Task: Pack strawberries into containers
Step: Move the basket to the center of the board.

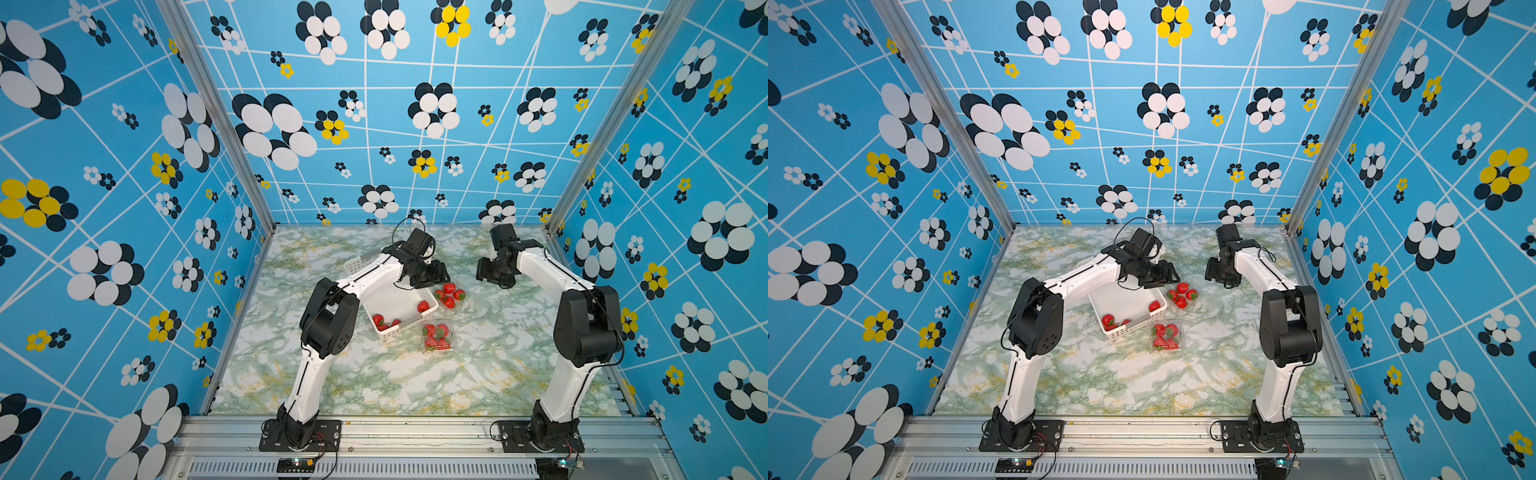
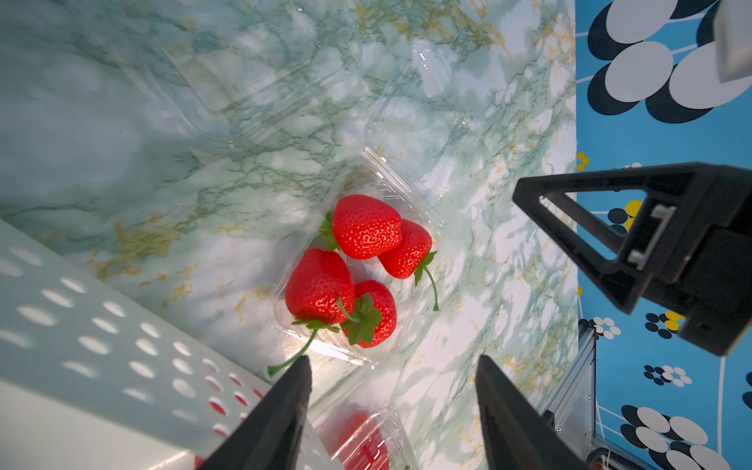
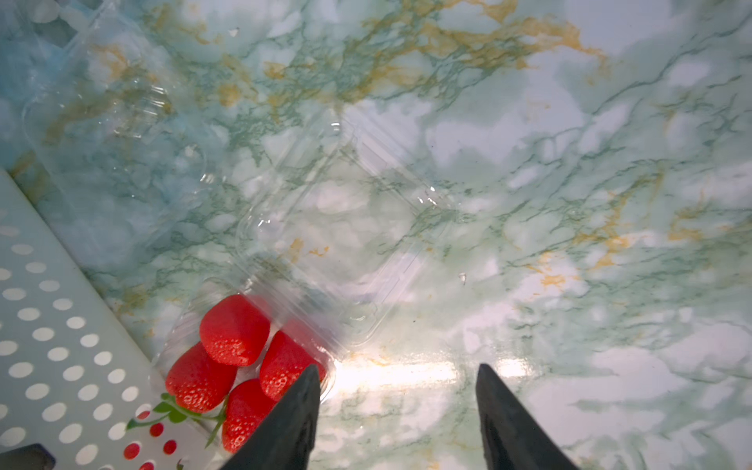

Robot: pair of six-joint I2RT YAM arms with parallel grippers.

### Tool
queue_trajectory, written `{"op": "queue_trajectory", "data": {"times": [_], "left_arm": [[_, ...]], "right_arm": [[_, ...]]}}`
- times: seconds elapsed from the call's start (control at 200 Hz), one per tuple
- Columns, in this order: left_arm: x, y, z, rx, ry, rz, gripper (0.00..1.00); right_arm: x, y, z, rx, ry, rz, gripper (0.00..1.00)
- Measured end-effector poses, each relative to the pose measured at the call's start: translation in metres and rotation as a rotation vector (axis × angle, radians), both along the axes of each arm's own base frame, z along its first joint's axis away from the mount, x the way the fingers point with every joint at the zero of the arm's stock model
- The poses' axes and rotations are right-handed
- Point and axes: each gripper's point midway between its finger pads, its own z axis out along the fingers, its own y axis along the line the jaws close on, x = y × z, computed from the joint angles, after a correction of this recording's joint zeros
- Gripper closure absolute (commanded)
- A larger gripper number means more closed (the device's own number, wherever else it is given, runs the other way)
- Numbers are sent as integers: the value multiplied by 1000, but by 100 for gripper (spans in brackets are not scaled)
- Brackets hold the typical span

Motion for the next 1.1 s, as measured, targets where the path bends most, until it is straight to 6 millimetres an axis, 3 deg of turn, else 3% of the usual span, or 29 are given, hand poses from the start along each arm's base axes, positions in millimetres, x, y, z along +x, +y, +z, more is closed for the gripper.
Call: {"op": "queue_trajectory", "data": {"times": [0.205, 0.305, 0.575, 0.675, 0.84, 1.104], "left_arm": [[1, 0, -1, 15, 20, 8, 34], [1, 1, -2, 31, 38, 10, 34], [-4, 4, -12, 79, 89, -5, 34], [-9, 9, -16, 101, 111, -9, 34], [-15, 18, -24, 120, 135, -9, 34], [-34, 53, -51, 182, 215, 20, 34]], "right_arm": [[5, -4, 1, 0, -13, -10, 38], [18, -10, 0, 0, -22, -27, 38], [43, -54, -10, 31, -25, -127, 36], [56, -61, -7, 66, -29, -130, 36], [78, -48, -6, 132, -45, -37, 36], [77, -33, -27, 173, 18, 80, 36]]}}
